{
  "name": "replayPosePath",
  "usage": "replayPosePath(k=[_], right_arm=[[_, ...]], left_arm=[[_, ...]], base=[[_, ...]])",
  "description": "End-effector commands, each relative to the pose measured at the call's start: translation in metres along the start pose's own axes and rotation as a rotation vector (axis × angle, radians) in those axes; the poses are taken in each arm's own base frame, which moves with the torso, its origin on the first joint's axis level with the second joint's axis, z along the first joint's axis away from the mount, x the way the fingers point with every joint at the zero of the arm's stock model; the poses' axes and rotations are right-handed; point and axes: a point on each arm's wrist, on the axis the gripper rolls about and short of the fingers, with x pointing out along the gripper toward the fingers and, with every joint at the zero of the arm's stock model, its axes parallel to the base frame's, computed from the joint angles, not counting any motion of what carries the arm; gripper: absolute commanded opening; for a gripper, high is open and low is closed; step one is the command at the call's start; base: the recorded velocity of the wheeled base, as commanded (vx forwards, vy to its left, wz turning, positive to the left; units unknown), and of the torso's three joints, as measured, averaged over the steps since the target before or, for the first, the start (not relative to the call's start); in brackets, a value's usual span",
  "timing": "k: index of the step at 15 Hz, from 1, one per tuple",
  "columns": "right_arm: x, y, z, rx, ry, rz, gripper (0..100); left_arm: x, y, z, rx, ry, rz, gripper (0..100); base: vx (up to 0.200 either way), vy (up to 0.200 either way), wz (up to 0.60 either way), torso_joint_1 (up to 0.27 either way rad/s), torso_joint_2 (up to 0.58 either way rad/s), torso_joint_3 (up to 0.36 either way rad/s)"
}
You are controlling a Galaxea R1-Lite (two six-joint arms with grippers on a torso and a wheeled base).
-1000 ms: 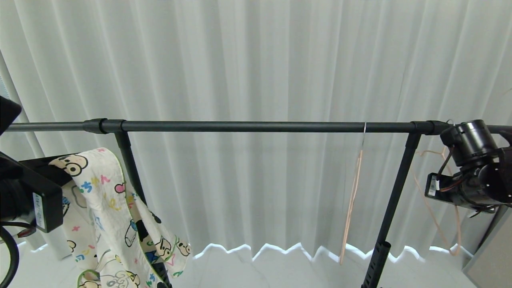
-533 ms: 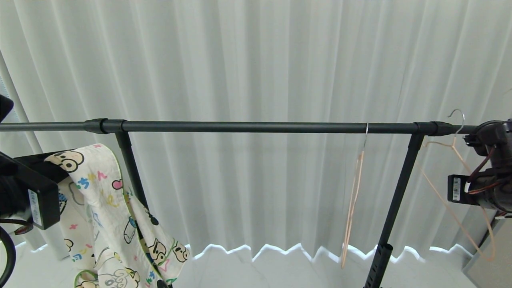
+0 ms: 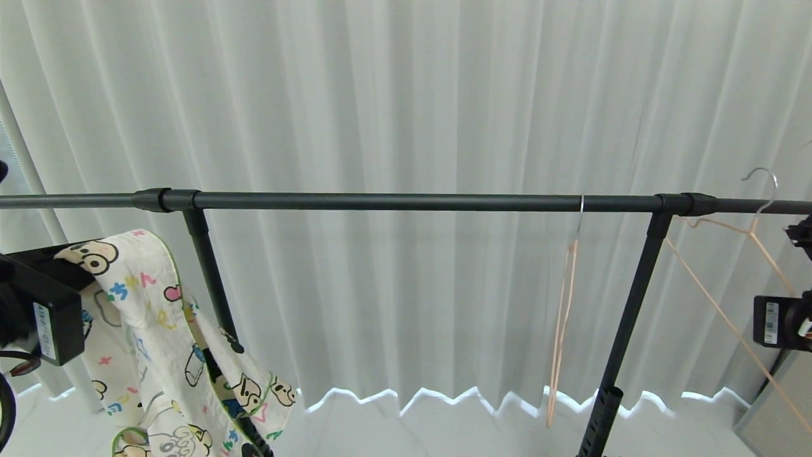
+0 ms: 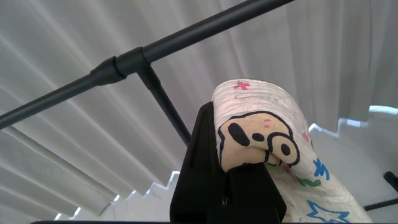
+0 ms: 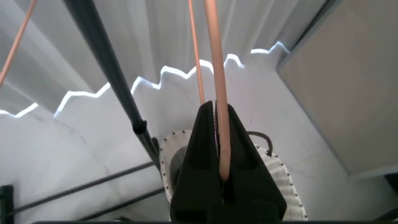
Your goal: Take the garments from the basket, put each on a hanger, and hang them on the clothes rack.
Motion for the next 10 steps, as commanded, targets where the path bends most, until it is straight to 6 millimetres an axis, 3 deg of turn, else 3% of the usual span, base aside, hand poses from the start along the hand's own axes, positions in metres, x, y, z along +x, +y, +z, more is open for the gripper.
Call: replayPosePath(k=[1,5,10], right_arm=[[-0.031,-0.017,-0.017,-0.019,-0.057,0.047,0],[-0.047,-0.029,-0.043,-0.117,-0.074,0.095,0],[-0.057,-0.036,-0.056,-0.150,-0.094,0.100,0]], left_arm=[[0.000,0.000,-0.001,-0.002,0.006,0.008,0],[0.002,-0.002,-0.006,0.001,0.026,0.004,0],[0.004,-0.004,-0.009,0.004,0.043,-0.003,0]], base=[[0.000,0.000,0.00,0.000,0.00,0.000],[-0.200,0.000,0.00,0.005,0.01,0.004],[-0.200,0.000,0.00,0.000,0.00,0.004]])
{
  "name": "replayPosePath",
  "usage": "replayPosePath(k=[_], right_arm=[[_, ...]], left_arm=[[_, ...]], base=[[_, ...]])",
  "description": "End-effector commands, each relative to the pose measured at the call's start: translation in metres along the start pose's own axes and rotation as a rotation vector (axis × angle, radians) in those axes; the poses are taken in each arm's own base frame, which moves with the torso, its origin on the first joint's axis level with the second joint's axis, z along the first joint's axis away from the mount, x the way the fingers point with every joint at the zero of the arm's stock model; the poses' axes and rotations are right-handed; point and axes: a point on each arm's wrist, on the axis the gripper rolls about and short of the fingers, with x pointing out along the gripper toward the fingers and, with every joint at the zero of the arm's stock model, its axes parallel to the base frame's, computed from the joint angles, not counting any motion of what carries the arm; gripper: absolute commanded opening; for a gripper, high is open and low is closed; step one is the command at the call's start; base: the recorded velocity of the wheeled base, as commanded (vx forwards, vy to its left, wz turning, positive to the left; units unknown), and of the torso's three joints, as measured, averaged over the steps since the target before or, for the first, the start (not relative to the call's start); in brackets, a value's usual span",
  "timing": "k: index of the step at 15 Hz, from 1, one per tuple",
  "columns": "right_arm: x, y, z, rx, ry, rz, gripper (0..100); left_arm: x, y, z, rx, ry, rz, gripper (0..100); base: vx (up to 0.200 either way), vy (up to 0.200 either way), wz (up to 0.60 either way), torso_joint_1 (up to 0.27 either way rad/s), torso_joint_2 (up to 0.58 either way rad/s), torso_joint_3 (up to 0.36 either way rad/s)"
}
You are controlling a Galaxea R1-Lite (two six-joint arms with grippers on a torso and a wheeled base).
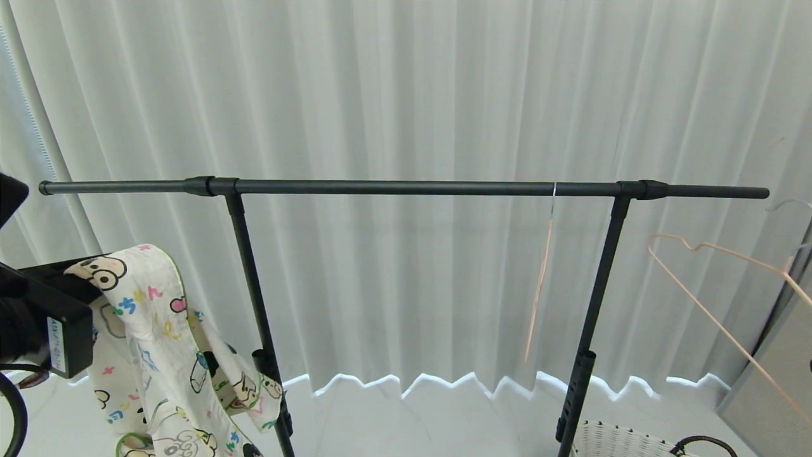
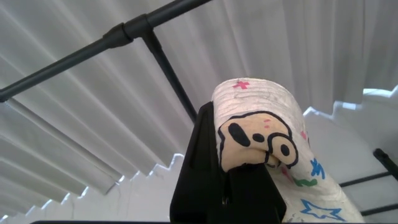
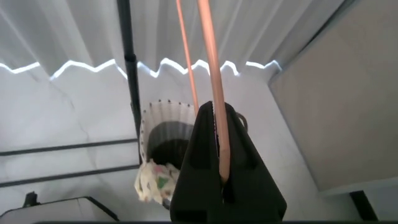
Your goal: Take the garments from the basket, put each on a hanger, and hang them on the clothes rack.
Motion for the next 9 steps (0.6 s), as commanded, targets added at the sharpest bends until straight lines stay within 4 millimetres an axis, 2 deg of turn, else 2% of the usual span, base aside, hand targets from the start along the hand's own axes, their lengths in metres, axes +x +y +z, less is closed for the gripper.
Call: replayPosePath(k=[1,3,6,9], right_arm=[[-0.009,-0.003,-0.006,-0.001,-0.029,0.007,0],[-0.016,0.000,-0.009,-0.037,-0.060,0.090,0],[-0.026,0.020,-0.010,-0.157,-0.106,0.344,0],[-0.034,0.034,-0.013,-0.239,-0.124,0.520,0]], left_arm=[[0.002,-0.001,0.000,0.002,0.007,-0.005,0],[0.004,-0.002,-0.001,0.004,0.012,-0.010,0],[0.008,-0.006,-0.004,0.013,0.029,-0.033,0],[0.009,-0.007,-0.008,0.016,0.044,-0.039,0]], base=[[-0.200,0.000,0.00,0.007,0.01,0.002],[-0.200,0.000,0.00,0.000,0.00,0.000],[-0.200,0.000,0.00,0.001,0.01,0.002],[-0.200,0.000,0.00,0.002,0.00,-0.001]])
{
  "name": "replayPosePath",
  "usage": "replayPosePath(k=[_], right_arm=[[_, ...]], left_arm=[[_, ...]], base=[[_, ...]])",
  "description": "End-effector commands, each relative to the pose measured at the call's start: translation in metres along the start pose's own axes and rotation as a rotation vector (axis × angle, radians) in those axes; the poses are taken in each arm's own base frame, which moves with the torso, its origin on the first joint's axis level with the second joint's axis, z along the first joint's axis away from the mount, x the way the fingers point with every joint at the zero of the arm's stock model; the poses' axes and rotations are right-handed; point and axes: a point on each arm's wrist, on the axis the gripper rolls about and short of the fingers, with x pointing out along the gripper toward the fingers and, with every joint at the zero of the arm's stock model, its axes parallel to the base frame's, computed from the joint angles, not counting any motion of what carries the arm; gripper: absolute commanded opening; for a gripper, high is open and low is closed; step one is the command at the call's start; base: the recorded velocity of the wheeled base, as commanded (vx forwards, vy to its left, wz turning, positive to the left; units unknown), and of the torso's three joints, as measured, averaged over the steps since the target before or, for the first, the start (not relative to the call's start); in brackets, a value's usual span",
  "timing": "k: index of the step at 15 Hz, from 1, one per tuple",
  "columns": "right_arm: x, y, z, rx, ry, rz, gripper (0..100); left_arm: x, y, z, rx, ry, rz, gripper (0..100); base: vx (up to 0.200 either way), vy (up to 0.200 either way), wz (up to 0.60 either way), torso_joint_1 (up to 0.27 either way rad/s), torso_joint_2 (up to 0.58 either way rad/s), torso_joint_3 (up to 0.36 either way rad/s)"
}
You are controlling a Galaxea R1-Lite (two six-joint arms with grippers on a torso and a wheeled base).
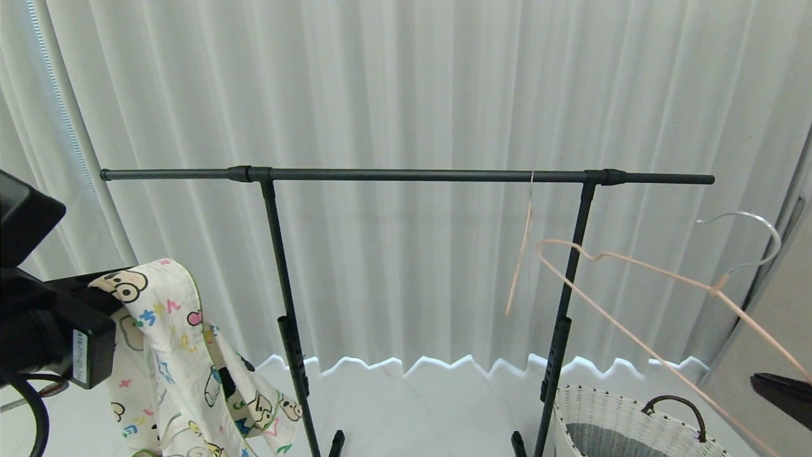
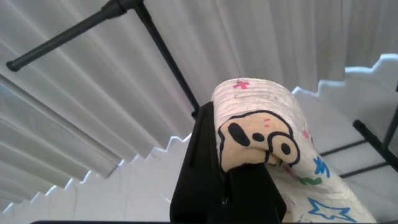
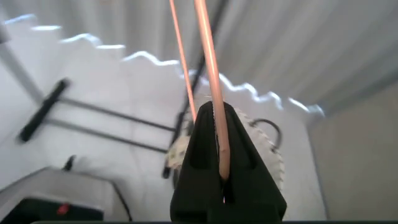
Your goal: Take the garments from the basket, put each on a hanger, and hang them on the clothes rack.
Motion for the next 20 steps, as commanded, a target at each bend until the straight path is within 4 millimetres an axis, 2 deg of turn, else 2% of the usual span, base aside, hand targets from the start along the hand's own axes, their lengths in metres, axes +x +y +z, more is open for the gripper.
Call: replayPosePath(k=[1,5,8,10,13,15,17,20], right_arm=[[0.000,0.013,-0.001,-0.058,-0.003,0.127,0],[-0.001,0.032,-0.020,-0.153,0.043,0.317,0],[-0.005,0.059,-0.010,-0.099,0.054,0.529,0],[-0.002,0.087,0.001,-0.039,0.069,0.639,0],[0.028,0.134,0.017,0.040,0.068,0.649,0],[0.041,0.155,0.029,0.090,0.070,0.651,0],[0.048,0.166,0.040,0.141,0.065,0.647,0],[0.064,0.165,0.047,0.170,0.064,0.590,0]], left_arm=[[0.002,-0.001,-0.002,0.002,0.011,-0.004,0],[0.006,-0.002,-0.003,0.004,0.030,-0.007,0],[0.022,-0.004,-0.006,-0.001,0.115,0.048,0],[0.036,-0.006,-0.005,-0.023,0.166,0.081,0],[0.059,-0.009,-0.004,-0.153,0.217,0.085,0],[0.069,-0.010,0.006,-0.258,0.206,0.085,0],[0.077,-0.011,0.015,-0.348,0.188,0.081,0],[0.077,-0.016,0.017,-0.362,0.185,0.065,0]], base=[[-0.200,0.000,0.00,-0.002,0.00,0.007],[-0.050,0.000,0.00,0.002,0.00,0.002],[0.000,0.000,0.00,0.000,0.00,0.000],[0.000,0.000,0.00,0.000,0.00,0.000],[0.000,0.000,0.00,0.000,0.00,0.000],[0.000,0.000,0.00,0.000,0.00,0.000],[0.000,0.000,0.00,0.000,0.00,0.000],[0.000,0.000,0.00,0.000,0.00,0.000]])
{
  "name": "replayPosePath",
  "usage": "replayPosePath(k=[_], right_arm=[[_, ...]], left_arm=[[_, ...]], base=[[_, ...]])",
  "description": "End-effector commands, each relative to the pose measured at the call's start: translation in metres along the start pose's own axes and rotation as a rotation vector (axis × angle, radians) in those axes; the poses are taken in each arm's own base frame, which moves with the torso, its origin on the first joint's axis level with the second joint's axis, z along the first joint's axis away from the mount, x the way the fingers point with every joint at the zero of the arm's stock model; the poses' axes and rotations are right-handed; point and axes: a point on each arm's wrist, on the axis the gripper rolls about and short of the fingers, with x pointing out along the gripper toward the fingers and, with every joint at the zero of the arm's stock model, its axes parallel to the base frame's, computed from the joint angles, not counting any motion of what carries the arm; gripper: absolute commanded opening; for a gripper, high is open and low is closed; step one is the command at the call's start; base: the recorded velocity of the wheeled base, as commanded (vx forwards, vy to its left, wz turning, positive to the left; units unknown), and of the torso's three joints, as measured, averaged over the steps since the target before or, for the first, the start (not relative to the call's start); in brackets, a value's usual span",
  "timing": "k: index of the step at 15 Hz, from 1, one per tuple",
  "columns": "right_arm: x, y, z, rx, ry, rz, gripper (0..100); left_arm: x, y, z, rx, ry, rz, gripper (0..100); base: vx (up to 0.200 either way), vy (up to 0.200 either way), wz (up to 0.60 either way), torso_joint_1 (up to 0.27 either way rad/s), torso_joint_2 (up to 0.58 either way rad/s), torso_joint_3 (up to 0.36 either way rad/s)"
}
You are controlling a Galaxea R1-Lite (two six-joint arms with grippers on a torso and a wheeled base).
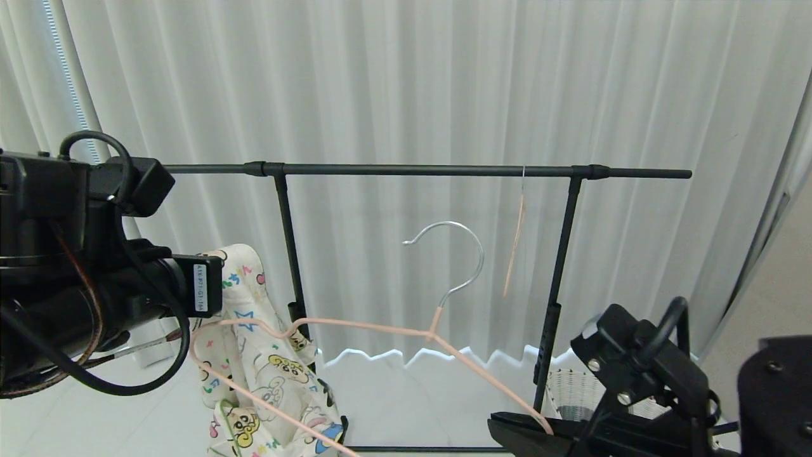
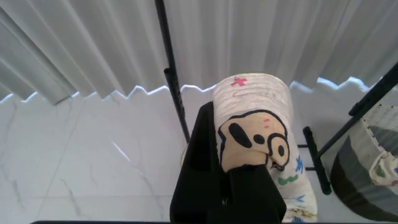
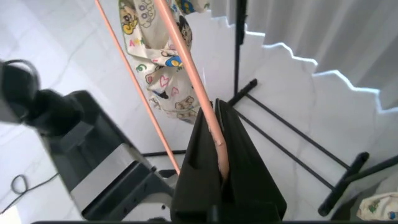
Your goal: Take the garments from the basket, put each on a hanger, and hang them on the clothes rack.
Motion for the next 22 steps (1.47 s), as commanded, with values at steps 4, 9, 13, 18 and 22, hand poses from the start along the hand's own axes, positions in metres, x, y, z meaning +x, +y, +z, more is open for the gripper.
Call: replayPosePath(k=[4,9,13,18,22], right_arm=[[0.021,-0.012,0.007,0.019,-0.003,-0.091,0],[0.037,-0.012,0.017,0.036,-0.066,-0.125,0],[0.055,-0.006,0.025,0.040,-0.082,-0.148,0],[0.086,0.005,0.030,0.035,-0.096,-0.185,0],[0.102,0.014,0.030,0.030,-0.107,-0.209,0]], left_arm=[[0.005,-0.005,-0.001,0.009,0.015,-0.005,0],[0.004,-0.018,-0.003,-0.026,0.018,-0.018,0],[0.021,-0.028,0.008,-0.118,0.006,0.118,0],[0.009,-0.045,0.010,-0.116,-0.017,0.034,0],[-0.007,-0.059,0.012,-0.132,-0.047,-0.051,0]], base=[[0.000,0.000,0.00,0.000,0.00,0.000],[0.000,0.000,0.00,0.000,0.00,0.000],[0.000,0.000,0.00,0.000,0.00,0.000],[0.000,0.000,0.00,0.000,0.00,0.000],[0.000,0.000,0.00,0.000,0.00,0.000]])
